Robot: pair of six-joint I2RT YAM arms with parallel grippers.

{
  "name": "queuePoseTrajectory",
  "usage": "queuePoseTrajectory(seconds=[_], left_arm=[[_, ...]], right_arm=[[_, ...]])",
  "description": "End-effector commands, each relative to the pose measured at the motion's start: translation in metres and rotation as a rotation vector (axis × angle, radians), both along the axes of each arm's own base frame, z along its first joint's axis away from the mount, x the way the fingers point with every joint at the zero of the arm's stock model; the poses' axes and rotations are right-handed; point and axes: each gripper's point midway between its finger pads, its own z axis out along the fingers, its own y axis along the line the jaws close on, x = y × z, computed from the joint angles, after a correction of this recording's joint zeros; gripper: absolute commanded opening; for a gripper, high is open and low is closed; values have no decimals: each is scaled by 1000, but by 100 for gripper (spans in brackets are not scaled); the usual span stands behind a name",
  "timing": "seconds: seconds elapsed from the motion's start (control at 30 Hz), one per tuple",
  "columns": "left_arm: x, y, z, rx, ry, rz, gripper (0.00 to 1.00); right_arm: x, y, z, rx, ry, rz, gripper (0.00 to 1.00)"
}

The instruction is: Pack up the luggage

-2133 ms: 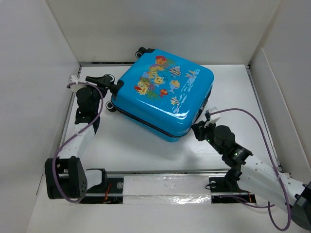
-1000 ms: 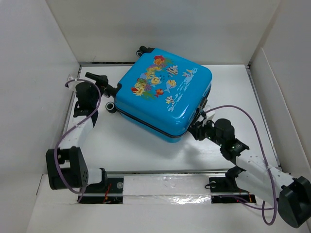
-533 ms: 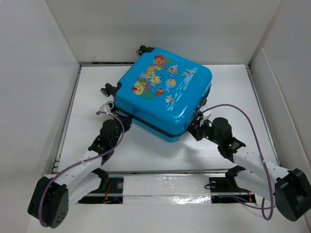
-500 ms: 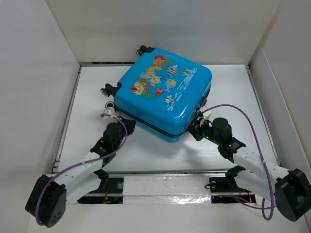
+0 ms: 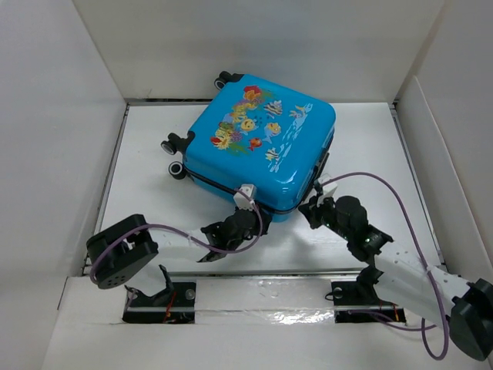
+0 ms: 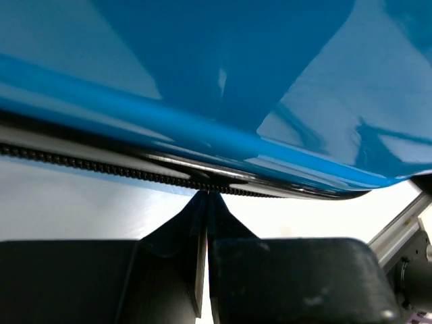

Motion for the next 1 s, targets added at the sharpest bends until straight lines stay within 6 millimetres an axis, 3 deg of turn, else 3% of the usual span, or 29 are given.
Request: queuePoseTrajectory(seconds=[0.0, 0.17, 0.27, 0.3, 0.37, 0.4, 0.47, 0.53, 0.57, 0.6, 0.63, 0.67, 0.7, 0.77, 0.8, 0.87, 0.9, 0.97], left_arm=[[30, -33, 63, -184, -141, 26, 0], [46, -44, 76, -209, -171, 40, 0], [52, -54, 83, -229, -178, 22, 0], [53, -59, 77, -220, -169, 10, 0], [55, -73, 86, -246, -176, -18, 0], [53, -80, 81, -236, -167, -46, 0], [54, -80, 81, -229, -167, -47, 0], [68, -54, 78, -217, -135, 17, 0], [69, -31, 55, -168, -73, 48, 1], [66, -20, 69, -213, -52, 24, 15], [79, 7, 66, -218, -22, 71, 24], [66, 29, 42, -160, 52, 69, 34], [65, 46, 68, -194, 20, 85, 49], [66, 83, 76, -176, 12, 155, 57], [60, 105, 93, -182, -10, 194, 61], [62, 131, 119, -221, -54, 256, 64], [67, 159, 138, -250, -95, 328, 65], [76, 186, 166, -285, -152, 403, 67]], right_arm=[[-27, 21, 9, 61, 15, 83, 0], [-73, 45, -3, 43, 131, 208, 0], [-103, 67, 1, 31, 173, 304, 0], [-114, 75, 2, 35, 185, 334, 0], [-110, 85, 13, 67, 168, 321, 0], [-99, 86, 18, 88, 148, 266, 0], [-83, 93, 33, 145, 94, 200, 0], [-62, 89, 45, 206, 39, 81, 0], [-59, 87, 41, 195, 36, 64, 0], [-56, 84, 42, 196, 34, 34, 0], [-55, 81, 38, 177, 39, 21, 0], [-54, 79, 37, 172, 34, 12, 0], [-52, 76, 37, 165, 25, -1, 0], [-52, 76, 35, 163, 23, 0, 0], [-50, 74, 35, 165, 22, -6, 0], [-51, 74, 35, 168, 21, 2, 0], [-49, 72, 34, 164, 17, -4, 0], [-48, 71, 32, 160, 18, -1, 0]])
